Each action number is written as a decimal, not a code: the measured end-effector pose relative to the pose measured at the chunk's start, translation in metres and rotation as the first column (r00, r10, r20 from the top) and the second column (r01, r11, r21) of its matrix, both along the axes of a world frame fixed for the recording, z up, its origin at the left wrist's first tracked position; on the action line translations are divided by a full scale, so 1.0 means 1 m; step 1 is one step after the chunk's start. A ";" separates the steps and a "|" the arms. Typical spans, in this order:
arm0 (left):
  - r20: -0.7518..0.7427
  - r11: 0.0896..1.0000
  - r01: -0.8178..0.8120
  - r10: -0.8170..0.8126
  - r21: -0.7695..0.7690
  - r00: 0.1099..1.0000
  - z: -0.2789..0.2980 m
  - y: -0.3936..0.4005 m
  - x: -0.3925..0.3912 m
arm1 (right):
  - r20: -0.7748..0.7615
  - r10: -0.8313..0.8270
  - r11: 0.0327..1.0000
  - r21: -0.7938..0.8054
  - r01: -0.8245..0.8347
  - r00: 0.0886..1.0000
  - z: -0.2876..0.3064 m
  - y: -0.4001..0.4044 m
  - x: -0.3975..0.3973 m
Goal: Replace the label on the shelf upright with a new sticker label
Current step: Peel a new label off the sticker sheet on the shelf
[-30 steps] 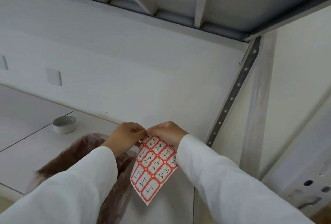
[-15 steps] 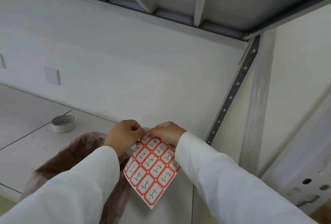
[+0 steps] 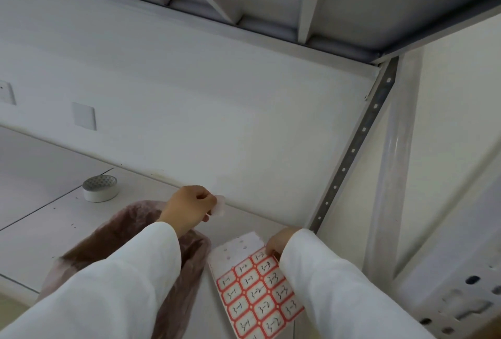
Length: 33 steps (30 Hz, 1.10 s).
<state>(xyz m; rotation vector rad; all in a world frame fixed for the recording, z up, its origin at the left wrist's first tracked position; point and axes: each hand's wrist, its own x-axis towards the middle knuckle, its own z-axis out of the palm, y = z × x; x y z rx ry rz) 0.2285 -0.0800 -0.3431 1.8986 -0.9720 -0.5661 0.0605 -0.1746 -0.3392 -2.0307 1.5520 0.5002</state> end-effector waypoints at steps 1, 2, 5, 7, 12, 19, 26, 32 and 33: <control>-0.027 0.999 0.039 -0.039 0.023 0.999 0.002 0.000 -0.002 | -0.011 0.011 1.000 -0.009 -0.011 1.000 -0.003 0.002 0.000; -0.068 0.996 0.080 -0.076 0.050 0.995 0.003 0.001 -0.004 | -0.021 0.023 1.000 -0.018 -0.023 1.000 -0.004 0.006 -0.002; -0.274 0.974 0.179 -0.136 0.139 0.952 0.004 0.002 -0.009 | 0.075 0.001 0.997 -0.075 0.005 0.997 -0.013 0.006 0.000; -0.398 0.953 0.218 -0.120 0.210 0.909 0.003 0.002 -0.010 | 0.193 -0.006 0.990 -0.138 0.033 0.981 -0.014 0.003 0.002; -0.558 0.913 0.276 -0.067 0.299 0.827 0.002 0.003 -0.010 | 0.601 0.049 0.996 0.032 -0.086 0.798 0.005 0.003 0.014; -0.646 0.902 0.305 -0.039 0.306 0.763 0.009 0.011 -0.009 | 0.703 0.237 0.955 -0.040 -0.295 0.671 0.030 0.023 0.034; -0.804 0.956 0.244 -0.016 0.160 0.594 0.014 0.023 -0.004 | 0.737 0.264 0.958 -0.127 -0.257 0.622 0.043 0.031 0.039; -0.800 0.984 0.105 0.056 0.147 0.598 0.023 0.037 -0.005 | 0.674 0.285 0.959 -0.199 -0.204 0.682 0.081 0.036 0.034; -0.784 0.980 0.118 0.054 0.160 0.618 0.028 0.043 -0.006 | 0.643 0.305 0.952 -0.216 -0.217 0.702 0.094 0.037 0.031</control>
